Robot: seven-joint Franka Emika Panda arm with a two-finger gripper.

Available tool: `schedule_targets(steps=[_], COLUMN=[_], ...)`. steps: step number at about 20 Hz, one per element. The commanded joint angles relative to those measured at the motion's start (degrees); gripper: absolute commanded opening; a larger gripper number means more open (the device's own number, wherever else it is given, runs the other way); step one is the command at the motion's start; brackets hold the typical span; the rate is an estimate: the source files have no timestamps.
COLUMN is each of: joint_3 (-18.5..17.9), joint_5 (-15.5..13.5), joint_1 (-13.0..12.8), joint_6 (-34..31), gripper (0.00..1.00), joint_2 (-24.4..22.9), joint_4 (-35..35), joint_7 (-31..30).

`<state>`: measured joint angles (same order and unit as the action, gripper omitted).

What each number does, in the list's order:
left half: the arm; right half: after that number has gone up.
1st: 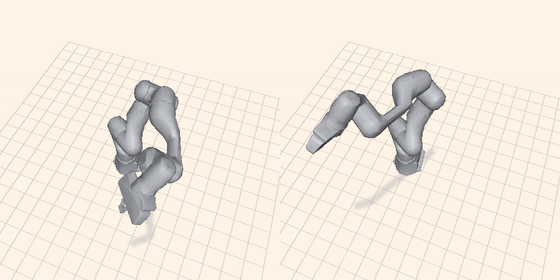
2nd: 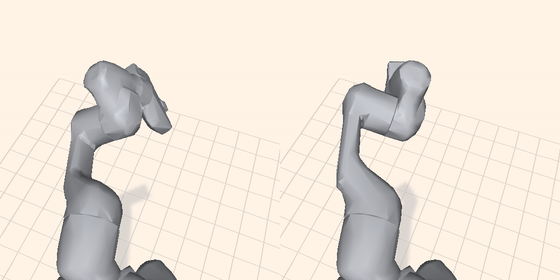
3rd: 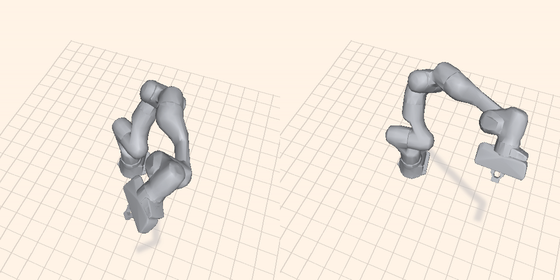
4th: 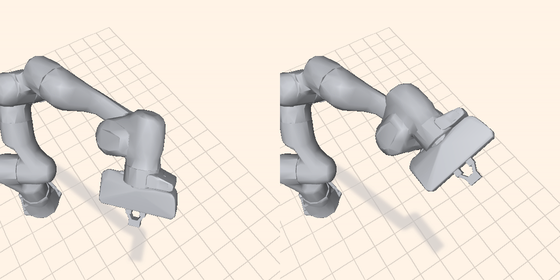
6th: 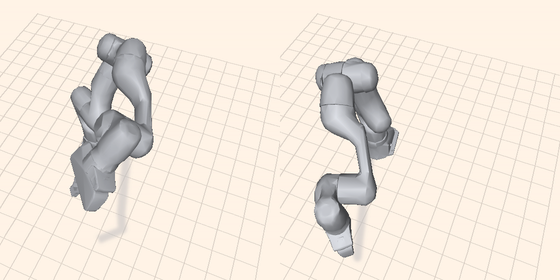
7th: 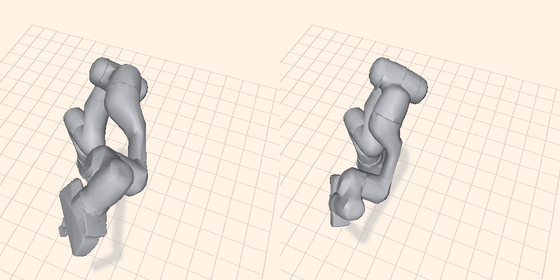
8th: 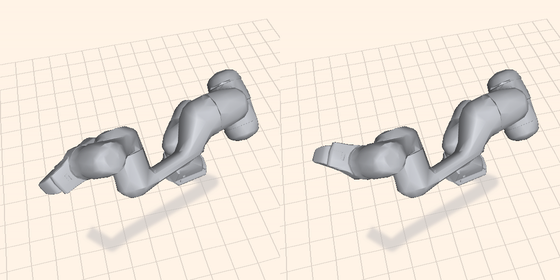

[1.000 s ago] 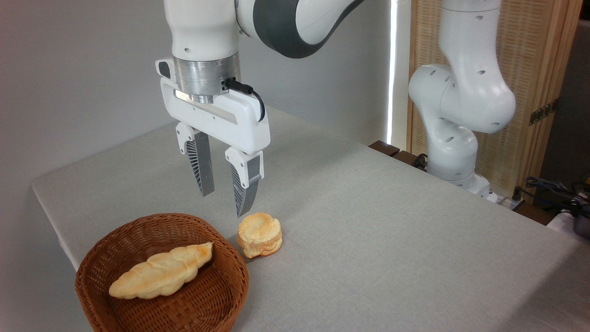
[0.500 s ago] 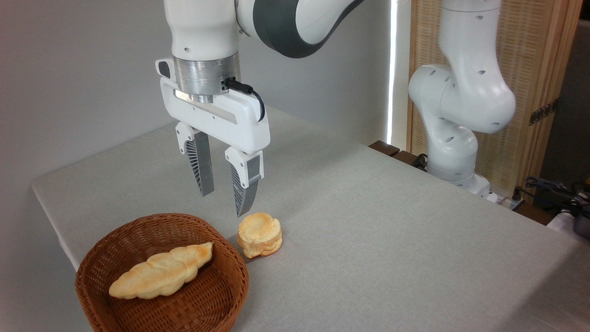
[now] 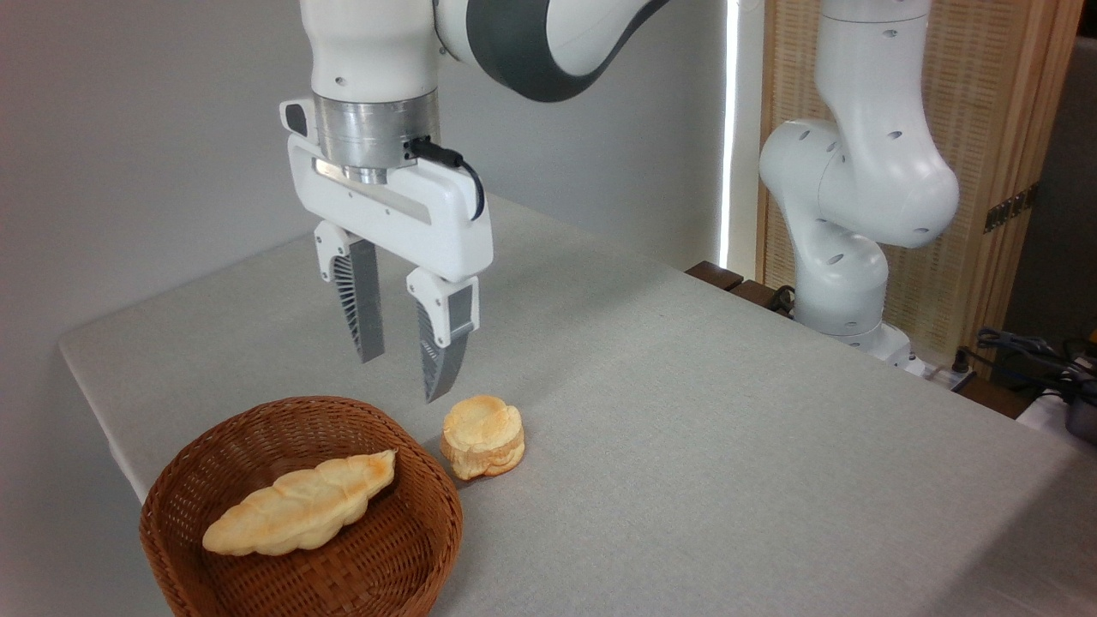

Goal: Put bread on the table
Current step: 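Lower the open gripper down onto the long bread loaf in the basket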

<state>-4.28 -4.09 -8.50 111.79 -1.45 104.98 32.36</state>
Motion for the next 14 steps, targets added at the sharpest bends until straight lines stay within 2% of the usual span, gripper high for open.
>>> schedule_targets(steps=[1, 4, 8, 11, 14], joint_3=[0.15, 0.42, 0.68, 1.12, 2.96], joint_5=[-2.41, -2.41, -2.41, -2.24, -1.80], joint_1=[-0.29, -0.64, -0.73, -0.73, -0.73], joint_6=[4.30, 7.30, 11.43, 14.85, 17.58], gripper=[1.00, 1.00, 1.00, 1.00, 1.00], joint_2=[2.93, 4.78, 7.68, 10.23, 12.95], joint_4=[-1.01, -0.83, -0.92, -0.92, -1.01], joint_7=[-0.10, 1.73, 10.16, 12.98, 13.34])
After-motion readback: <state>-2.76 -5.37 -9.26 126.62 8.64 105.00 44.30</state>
